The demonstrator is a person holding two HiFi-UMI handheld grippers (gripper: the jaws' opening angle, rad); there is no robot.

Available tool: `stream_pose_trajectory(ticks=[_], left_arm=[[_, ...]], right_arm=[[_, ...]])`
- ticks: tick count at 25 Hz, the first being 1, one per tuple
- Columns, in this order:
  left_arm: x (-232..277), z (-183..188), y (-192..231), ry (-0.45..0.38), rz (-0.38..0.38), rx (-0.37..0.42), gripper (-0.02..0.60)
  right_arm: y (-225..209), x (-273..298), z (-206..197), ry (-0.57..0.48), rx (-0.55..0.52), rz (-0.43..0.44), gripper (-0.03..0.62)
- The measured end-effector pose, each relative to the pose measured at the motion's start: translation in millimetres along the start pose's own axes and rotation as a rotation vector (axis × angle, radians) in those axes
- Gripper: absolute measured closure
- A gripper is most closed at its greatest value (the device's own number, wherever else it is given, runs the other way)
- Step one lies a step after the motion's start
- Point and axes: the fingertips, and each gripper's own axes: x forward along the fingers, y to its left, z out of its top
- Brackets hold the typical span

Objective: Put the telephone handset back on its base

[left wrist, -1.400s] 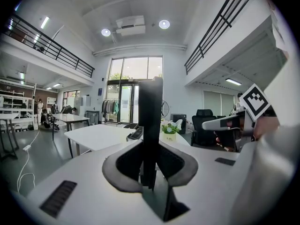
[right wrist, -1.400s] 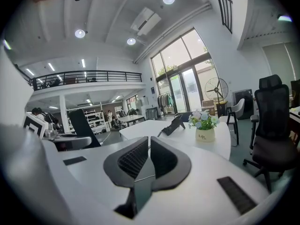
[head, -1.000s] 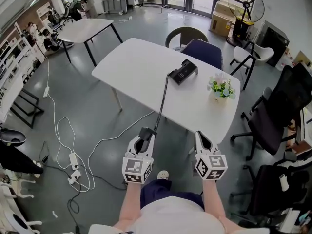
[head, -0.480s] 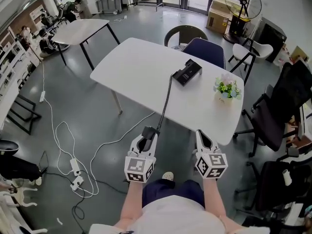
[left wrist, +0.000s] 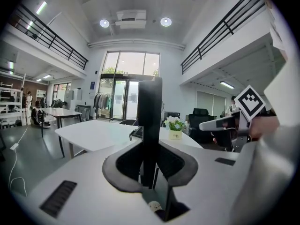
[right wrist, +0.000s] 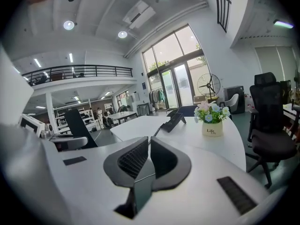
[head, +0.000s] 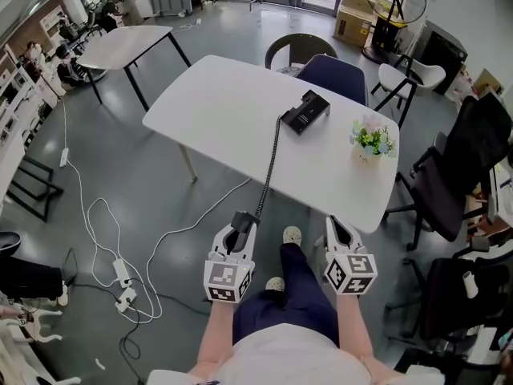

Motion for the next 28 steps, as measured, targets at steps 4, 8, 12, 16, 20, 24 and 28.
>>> stream_pose_trajectory(ticks=[4,8,12,16,20,24,28], left_arm=[[5,-1,2,0.008,0.004,0.004,0.495],[12,1,6,0.006,0.008,0.001,0.495],[24,0,15,0.013,0.024,-0.006,0.495],[38,5,23,0.014,0.028,-0.004,0.495],[60,11,36,0.020,0.036,-0.001,0.495],[89,20,44,0.022,0.026,0.003,0.495],[121,31,56,0.020,0.024,0.010,0.495]], right_arm=[[1,8,1,0.002,0.002,0.012,0.556],[2,21,4,0.013,-0.013,0.029,0.556],[2,39,7,0.019,-0.020,0.048,0.556],[1,59,15,0.020,-0.032,0.061,0.556],[-2,85,24,0.023,-0.029,0.073,0.556],[-15,112,37,0.020,-0.024,0.068,0.556],[-32,144,51,0.016,-0.011,0.058,0.554]])
